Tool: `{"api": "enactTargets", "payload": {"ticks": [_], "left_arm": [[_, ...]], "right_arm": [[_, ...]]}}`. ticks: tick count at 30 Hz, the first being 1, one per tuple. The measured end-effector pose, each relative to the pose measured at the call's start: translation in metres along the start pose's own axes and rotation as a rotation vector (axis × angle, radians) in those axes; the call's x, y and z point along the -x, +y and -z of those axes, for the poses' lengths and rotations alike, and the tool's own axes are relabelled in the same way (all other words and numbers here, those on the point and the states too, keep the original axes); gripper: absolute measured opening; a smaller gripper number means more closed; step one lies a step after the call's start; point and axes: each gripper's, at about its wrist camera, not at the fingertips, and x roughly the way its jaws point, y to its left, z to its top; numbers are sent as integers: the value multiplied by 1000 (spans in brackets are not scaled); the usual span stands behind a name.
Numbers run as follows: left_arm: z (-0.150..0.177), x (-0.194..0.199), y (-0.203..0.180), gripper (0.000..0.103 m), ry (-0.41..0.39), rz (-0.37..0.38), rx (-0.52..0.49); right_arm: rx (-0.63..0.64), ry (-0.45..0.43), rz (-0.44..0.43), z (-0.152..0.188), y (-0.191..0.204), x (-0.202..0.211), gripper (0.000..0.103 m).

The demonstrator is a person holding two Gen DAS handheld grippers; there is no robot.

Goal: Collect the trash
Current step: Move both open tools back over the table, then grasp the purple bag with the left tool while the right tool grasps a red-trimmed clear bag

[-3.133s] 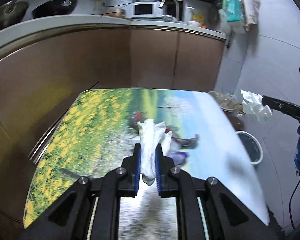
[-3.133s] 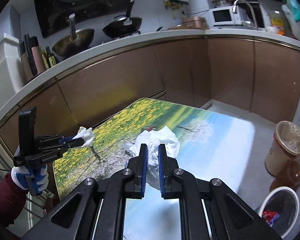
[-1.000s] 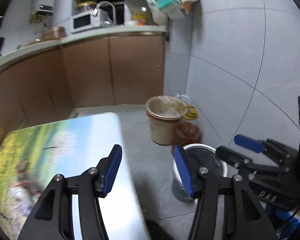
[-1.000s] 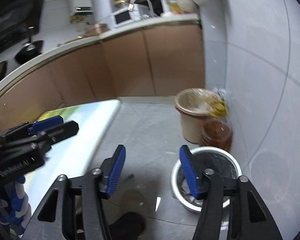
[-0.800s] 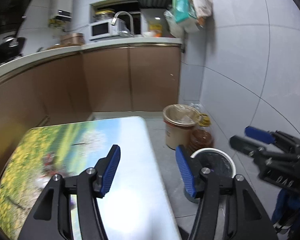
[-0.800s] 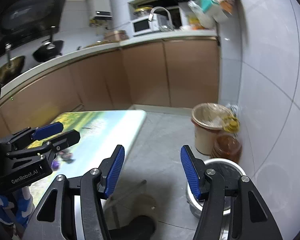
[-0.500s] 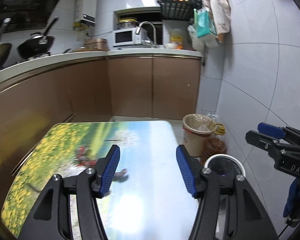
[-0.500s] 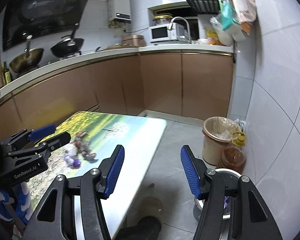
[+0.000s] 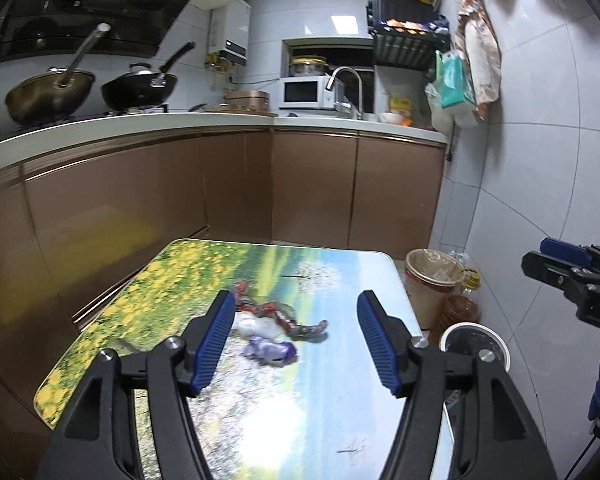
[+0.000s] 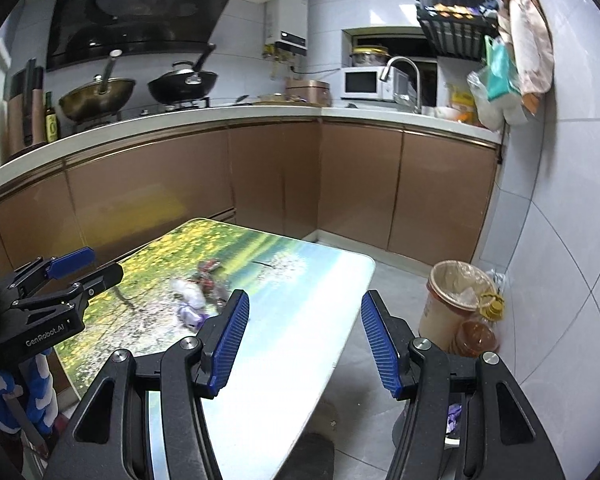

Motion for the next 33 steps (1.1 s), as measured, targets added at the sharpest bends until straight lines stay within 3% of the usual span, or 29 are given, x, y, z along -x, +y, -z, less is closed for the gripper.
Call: {"api": "enactTargets", "payload": {"ticks": [15,33], "left_arm": [[11,10,49,62,8,-41,55],[29,-60,105,62,140,-60,90]], "right_arm": [[68,-8,15,-12,24,11,58],[44,71,-15,-20,34,-57,58]]}}
